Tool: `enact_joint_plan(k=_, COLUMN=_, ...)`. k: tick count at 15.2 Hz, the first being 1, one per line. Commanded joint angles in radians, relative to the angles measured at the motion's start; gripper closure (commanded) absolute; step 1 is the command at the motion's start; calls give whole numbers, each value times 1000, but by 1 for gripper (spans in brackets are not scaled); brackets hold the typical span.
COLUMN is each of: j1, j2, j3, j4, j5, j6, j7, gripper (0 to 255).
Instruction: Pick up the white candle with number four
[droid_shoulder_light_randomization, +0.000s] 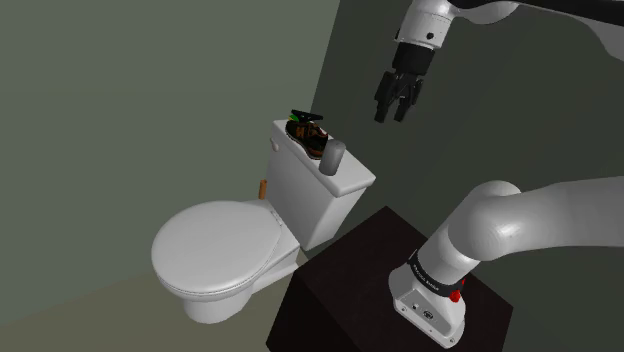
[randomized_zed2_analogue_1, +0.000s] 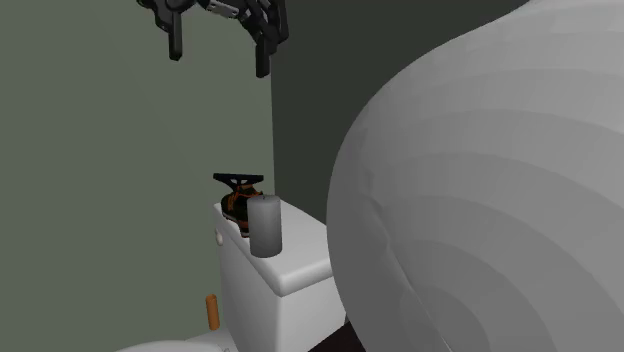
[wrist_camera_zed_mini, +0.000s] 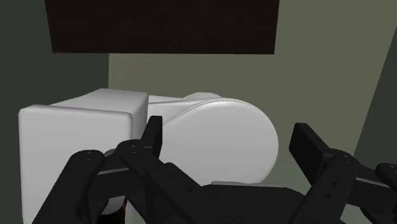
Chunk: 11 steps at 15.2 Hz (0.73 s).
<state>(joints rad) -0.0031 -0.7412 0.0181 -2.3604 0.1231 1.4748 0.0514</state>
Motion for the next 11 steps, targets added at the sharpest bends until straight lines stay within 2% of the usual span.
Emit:
enact_joint_plan(k=1, j1=0, j2=0, j3=0, j4=0, j5=0, j6=0, j7=0, gripper=0)
enact_joint_plan(k=11, j1=-3, j2=280, j3=-124, j4=8, j5=-106, j6=241, j7=-289, gripper=0)
